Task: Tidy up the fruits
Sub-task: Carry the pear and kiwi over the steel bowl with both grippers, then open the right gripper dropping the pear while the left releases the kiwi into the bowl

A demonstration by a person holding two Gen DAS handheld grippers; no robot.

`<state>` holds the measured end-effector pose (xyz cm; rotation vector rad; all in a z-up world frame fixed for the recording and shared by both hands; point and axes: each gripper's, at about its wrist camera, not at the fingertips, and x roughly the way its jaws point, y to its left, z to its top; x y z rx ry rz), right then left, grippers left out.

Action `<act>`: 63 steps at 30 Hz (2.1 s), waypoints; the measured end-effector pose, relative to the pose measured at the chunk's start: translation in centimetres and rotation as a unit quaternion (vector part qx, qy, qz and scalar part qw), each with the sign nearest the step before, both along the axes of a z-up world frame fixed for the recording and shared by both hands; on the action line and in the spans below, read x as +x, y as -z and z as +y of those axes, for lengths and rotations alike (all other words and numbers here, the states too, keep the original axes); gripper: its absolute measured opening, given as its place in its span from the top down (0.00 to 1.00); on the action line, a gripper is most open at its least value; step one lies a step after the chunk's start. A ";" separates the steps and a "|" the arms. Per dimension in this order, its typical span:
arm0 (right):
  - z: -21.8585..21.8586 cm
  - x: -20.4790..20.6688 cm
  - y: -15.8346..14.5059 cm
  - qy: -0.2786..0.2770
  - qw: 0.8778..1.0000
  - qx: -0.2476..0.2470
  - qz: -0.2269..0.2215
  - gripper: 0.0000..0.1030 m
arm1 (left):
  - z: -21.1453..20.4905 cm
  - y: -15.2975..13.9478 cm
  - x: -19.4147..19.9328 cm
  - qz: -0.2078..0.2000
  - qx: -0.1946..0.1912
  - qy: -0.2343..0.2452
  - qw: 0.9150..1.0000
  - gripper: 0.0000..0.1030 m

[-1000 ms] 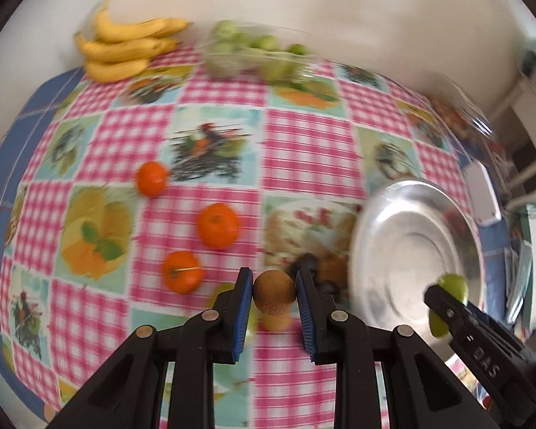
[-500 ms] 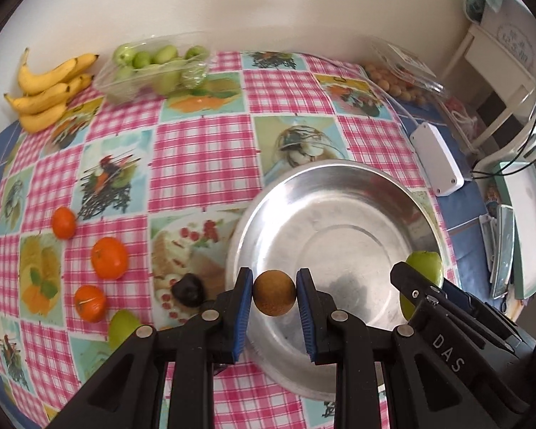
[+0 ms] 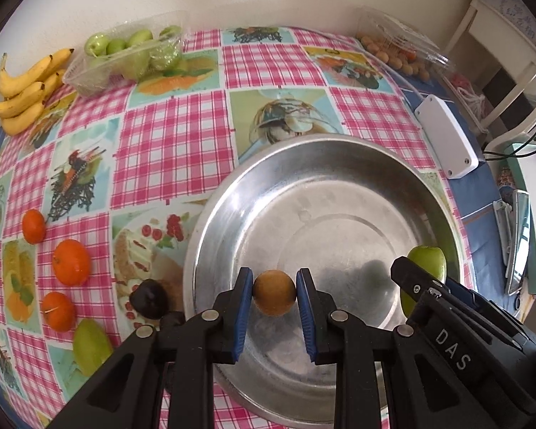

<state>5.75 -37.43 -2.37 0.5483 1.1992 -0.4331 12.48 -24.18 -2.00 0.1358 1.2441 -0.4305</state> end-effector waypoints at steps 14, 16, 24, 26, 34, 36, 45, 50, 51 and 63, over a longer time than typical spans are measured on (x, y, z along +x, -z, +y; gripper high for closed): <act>-0.1 0.3 1.2 0.000 1.000 0.009 0.011 0.63 | 0.3 1.3 0.5 0.014 0.006 -0.009 1.000 0.73; -0.1 0.3 1.2 -0.002 1.000 0.008 0.012 0.63 | 0.4 1.3 0.5 0.017 0.005 -0.012 1.000 0.73; -0.2 0.4 0.5 -0.009 1.000 0.007 0.008 0.62 | 0.7 0.5 0.6 0.022 -0.009 -0.015 1.000 0.70; -0.1 0.4 -0.2 -0.013 1.000 0.000 0.003 0.60 | 0.8 0.3 0.5 0.022 -0.010 -0.018 1.000 0.68; 0.6 0.4 -2.3 -0.032 0.999 -0.014 -0.019 0.59 | 2.6 -2.0 0.6 0.015 -0.033 -0.039 0.999 0.63; 0.6 0.3 -2.7 -0.033 0.999 -0.014 -0.024 0.59 | 3.4 -2.6 0.8 0.009 -0.040 -0.051 0.998 0.57; 1.6 0.4 -2.2 -0.051 0.999 -0.011 -0.014 0.59 | 8.6 -2.4 2.0 0.003 -0.054 -0.117 0.992 0.54; 2.4 1.1 -1.4 -0.068 0.998 0.001 -0.006 0.59 | 11.5 -1.5 2.8 0.014 -0.040 -0.166 0.985 0.52; 2.7 1.2 -1.3 -0.070 0.998 -0.002 -0.003 0.59 | 11.9 -1.2 2.9 0.017 -0.039 -0.172 0.984 0.52; 5.9 2.4 -1.6 -0.115 0.993 -0.019 -0.004 0.59 | 12.7 -0.1 2.6 0.030 -0.028 -0.186 0.982 0.45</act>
